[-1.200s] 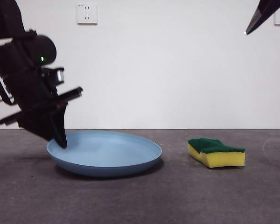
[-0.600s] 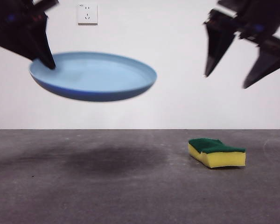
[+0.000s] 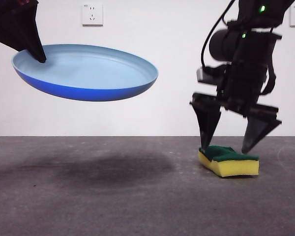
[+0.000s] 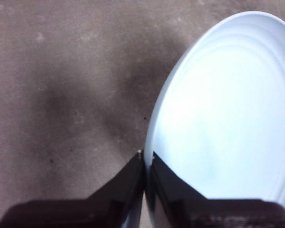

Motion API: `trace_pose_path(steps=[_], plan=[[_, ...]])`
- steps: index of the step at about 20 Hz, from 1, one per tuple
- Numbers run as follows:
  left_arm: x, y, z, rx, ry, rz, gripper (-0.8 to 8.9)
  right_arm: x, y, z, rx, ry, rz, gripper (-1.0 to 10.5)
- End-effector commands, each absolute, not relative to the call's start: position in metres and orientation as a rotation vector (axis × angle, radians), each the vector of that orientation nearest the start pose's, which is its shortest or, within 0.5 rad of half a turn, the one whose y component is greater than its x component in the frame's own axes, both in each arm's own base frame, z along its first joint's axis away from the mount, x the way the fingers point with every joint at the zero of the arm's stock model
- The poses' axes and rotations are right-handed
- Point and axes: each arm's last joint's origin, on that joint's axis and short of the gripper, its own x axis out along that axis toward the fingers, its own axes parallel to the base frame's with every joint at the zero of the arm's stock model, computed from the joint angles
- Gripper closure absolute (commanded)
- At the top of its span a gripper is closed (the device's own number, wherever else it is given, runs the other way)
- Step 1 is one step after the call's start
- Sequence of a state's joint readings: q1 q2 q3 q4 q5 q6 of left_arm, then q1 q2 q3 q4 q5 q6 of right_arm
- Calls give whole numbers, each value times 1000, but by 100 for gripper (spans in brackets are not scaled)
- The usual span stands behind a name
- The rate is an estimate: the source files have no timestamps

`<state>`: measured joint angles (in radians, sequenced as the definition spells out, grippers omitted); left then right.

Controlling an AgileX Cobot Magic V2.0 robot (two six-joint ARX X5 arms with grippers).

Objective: Pick up the plate,pick up the cloth,clean the plate with the cloth

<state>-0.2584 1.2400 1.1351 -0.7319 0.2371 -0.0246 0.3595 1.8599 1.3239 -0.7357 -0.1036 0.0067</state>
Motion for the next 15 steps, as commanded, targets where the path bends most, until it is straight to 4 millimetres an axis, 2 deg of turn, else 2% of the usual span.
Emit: trace_pose_path(steps=[1,3,9,12,15], plan=[[238,-71,314,-1,851,-463,821,343,133,176,-173,1310,391,479],[238,-71,314,-2,851,-463,821,344,133,170,-175,1324,388,521],[238,-71,314,-1,851,-463,821,345,133,168,-175,1330,388,963],[240,-70,313,14,850,-429,821,344,134,173,-172,1316,392,963],[246,-70,308,47,859,-356,821,331,140,205,-160,1236,418,963]])
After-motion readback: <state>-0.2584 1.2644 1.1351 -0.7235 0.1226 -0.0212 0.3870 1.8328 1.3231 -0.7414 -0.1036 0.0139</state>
